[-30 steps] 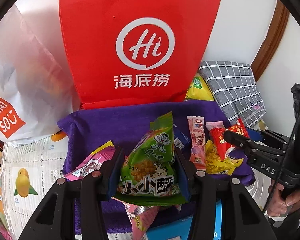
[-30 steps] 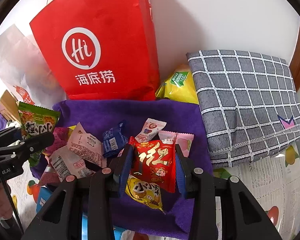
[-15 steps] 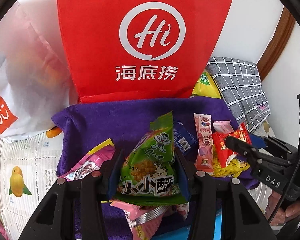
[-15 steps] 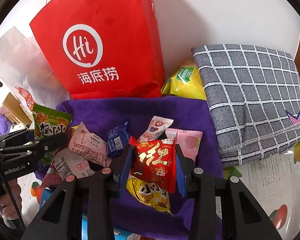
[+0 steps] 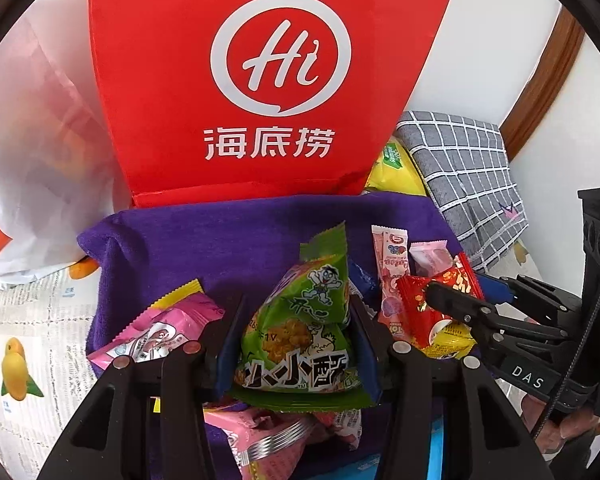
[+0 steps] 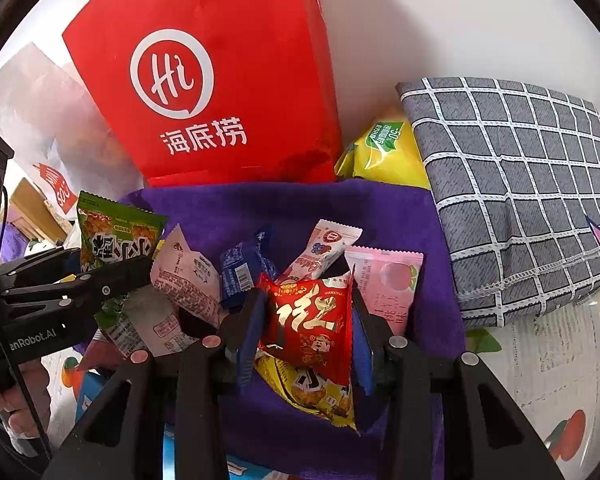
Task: Organize snacks
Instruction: 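Lower both bags onto the purple towel and open both tools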
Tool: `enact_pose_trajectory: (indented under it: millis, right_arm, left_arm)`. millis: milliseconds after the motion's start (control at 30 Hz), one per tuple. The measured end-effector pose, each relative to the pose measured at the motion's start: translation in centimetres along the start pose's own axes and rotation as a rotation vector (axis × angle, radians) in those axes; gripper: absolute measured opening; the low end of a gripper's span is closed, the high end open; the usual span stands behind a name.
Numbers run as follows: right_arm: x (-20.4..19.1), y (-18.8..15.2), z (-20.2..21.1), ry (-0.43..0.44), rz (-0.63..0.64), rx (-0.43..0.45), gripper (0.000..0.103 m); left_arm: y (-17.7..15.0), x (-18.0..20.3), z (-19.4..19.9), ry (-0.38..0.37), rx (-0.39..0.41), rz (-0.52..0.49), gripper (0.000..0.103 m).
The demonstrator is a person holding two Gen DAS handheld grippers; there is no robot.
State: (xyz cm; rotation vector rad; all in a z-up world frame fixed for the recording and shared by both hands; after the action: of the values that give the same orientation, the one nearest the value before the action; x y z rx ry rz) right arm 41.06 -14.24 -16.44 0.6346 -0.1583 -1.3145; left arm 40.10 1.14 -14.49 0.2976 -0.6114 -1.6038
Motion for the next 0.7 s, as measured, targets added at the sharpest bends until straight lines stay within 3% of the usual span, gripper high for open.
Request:
enact_pose_trajectory:
  millis: [467,700]
  right_arm:
    - [0.6,0.1,-0.2,-0.022,0.005,-0.016,0.043]
    - [0.1,0.1,0.2,-0.030,0.029,-0.023,0.046]
  left_arm:
    - [-0.2,-0.2,0.2,-0.003,-0.007,0.011,0.048]
    - [-0.4,-0.1,1.2,-0.014,-0.007,0.024,0.064]
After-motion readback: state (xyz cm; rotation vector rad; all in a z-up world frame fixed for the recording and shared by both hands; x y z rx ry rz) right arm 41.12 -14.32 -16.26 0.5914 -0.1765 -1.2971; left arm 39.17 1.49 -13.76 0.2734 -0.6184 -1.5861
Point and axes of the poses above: each gripper's, at about its wrist camera, not at the fingertips, and z roughly against the way its jaws point, x to its right, y to its top, the point moved 2 cm from there along -z, roughly the way its jaws point, and after that the axes turned 2 degrees about -z, right-handed, at the moved point
